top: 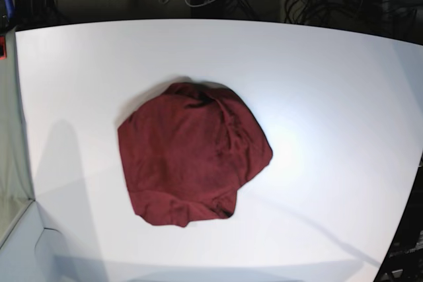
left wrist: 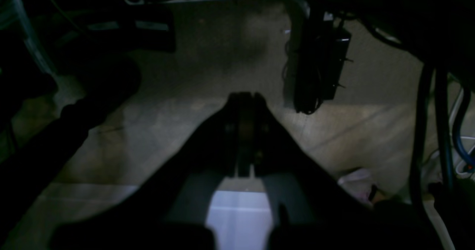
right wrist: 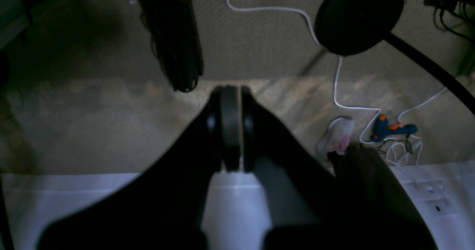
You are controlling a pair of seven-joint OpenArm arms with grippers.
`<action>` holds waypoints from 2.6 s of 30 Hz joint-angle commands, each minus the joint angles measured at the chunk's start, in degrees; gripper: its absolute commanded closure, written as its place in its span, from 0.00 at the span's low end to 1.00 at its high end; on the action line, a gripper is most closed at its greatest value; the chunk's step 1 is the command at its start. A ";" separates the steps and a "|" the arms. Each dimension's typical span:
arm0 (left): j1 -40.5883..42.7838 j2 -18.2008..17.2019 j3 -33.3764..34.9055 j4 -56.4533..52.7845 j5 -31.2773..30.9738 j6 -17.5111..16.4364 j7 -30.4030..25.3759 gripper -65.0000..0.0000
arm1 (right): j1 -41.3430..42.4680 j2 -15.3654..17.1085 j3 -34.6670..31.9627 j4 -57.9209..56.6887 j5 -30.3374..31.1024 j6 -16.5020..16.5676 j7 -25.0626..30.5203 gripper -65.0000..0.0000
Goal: Layout the t-shirt on the table in an organized manner, then fold the t-shirt properly
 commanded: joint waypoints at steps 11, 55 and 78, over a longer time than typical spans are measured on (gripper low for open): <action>1.17 -0.16 -0.08 0.12 -0.10 0.69 0.04 1.00 | -7.33 0.02 -0.12 10.50 0.30 0.56 -0.56 1.00; 40.20 -5.78 -0.43 66.32 -0.19 0.95 0.04 1.00 | -40.73 4.07 0.41 68.61 0.39 0.56 -4.34 1.00; 46.80 -5.17 -6.67 103.86 -0.19 0.95 0.04 1.00 | -39.68 3.63 5.77 108.52 0.39 0.56 -10.23 1.00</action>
